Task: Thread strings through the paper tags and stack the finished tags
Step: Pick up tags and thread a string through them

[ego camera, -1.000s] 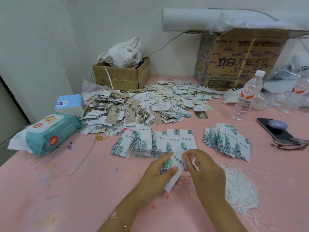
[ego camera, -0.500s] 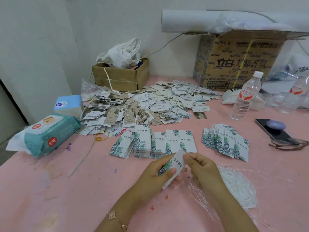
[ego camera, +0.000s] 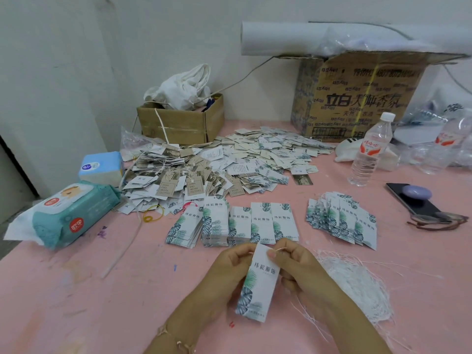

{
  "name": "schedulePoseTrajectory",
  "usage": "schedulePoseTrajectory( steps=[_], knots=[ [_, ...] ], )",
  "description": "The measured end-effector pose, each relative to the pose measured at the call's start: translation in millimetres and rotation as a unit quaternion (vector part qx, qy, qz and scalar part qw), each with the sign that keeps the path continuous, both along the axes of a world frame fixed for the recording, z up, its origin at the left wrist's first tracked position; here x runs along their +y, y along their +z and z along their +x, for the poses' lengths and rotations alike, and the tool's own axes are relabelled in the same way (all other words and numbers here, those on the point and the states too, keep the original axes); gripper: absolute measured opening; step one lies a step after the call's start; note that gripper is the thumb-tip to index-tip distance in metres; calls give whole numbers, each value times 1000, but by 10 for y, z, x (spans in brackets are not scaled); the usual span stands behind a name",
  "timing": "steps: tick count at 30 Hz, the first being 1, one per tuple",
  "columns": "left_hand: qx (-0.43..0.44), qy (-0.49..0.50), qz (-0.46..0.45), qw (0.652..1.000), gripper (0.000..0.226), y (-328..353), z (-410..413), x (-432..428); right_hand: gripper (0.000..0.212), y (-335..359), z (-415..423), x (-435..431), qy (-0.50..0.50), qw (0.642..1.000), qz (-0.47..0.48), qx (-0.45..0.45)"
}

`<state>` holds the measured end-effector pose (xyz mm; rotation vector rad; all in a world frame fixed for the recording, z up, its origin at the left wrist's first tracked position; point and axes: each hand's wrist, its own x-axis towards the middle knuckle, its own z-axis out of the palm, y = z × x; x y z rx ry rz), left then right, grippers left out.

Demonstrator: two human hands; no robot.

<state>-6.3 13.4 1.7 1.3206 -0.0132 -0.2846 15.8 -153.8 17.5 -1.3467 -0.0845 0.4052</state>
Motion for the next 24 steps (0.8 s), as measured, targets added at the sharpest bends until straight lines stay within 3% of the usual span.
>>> schedulePoseTrajectory(
  steps=[5, 8, 12, 15, 19, 24],
  knots=[
    [-8, 4, -46, 999, 20, 42, 20, -51, 17, 9, -3, -12, -12, 1000, 6, -7],
    [-9, 9, -45, 999, 15, 44, 8, -41, 19, 10, -20, 3, 4, 1000, 18, -4],
    [6, 15, -31, 999, 26, 95, -2, -35, 22, 26, -60, 54, 17, 998, 54, 6],
    [19, 19, -28, 999, 18, 143, -16, -47, 17, 48, -79, 98, -6, 999, 52, -3],
    [20, 121, -106, 987, 17, 183, 31, -76, 6, 19, -16, 75, -89, 995, 2, -52],
    [-33, 204, -212, 955, 17, 212, 82, 94, 29, -53, 66, -33, -136, 988, 54, -43]
  ],
)
